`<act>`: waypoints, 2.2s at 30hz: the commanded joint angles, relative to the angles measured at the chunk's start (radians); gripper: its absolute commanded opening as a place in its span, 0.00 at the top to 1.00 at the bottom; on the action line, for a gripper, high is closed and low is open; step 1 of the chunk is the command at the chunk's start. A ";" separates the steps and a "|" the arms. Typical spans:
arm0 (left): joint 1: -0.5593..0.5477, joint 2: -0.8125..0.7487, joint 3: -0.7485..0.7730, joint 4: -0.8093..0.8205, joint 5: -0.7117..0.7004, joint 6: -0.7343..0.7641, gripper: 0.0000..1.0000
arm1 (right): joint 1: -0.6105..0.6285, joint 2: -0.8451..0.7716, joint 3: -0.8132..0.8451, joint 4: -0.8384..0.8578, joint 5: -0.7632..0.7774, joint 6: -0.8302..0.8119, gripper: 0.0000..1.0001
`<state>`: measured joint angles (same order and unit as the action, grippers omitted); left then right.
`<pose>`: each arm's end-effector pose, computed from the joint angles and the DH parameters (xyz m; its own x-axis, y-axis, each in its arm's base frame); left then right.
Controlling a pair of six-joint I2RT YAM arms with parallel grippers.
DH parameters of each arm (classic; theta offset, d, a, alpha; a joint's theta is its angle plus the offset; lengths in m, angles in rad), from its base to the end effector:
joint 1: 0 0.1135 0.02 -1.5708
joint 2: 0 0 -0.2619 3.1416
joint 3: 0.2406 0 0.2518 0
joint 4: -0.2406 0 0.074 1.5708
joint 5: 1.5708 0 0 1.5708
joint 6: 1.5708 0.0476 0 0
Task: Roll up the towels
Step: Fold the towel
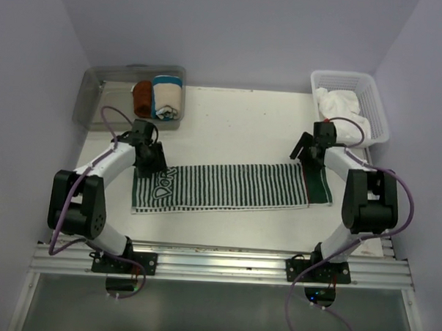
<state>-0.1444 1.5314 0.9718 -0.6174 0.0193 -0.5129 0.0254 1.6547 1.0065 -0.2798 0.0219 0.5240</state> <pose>0.2922 -0.0434 0.1839 -0.8705 -0.3692 -0.3256 -0.3167 0.9264 -0.2038 0.3459 0.0077 0.1773 -0.6989 0.4826 -0.5278 0.3897 0.8758 0.2847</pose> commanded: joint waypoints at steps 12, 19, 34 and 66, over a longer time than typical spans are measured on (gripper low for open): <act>0.035 0.082 -0.053 0.059 -0.058 -0.015 0.42 | -0.001 0.064 -0.006 -0.005 0.088 0.025 0.30; 0.077 0.084 -0.059 0.050 -0.064 -0.007 0.43 | -0.005 -0.078 0.015 -0.076 0.112 -0.025 0.27; 0.083 0.076 -0.059 0.035 -0.082 -0.004 0.44 | -0.021 0.139 0.014 -0.056 0.158 -0.013 0.28; 0.114 -0.125 0.064 -0.067 -0.148 0.017 0.44 | 0.137 -0.295 -0.140 -0.228 0.265 -0.027 0.24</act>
<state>0.0204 1.4403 0.9962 -0.6647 -0.1200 -0.4828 0.1974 1.4601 0.8547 -0.4137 0.2214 0.5339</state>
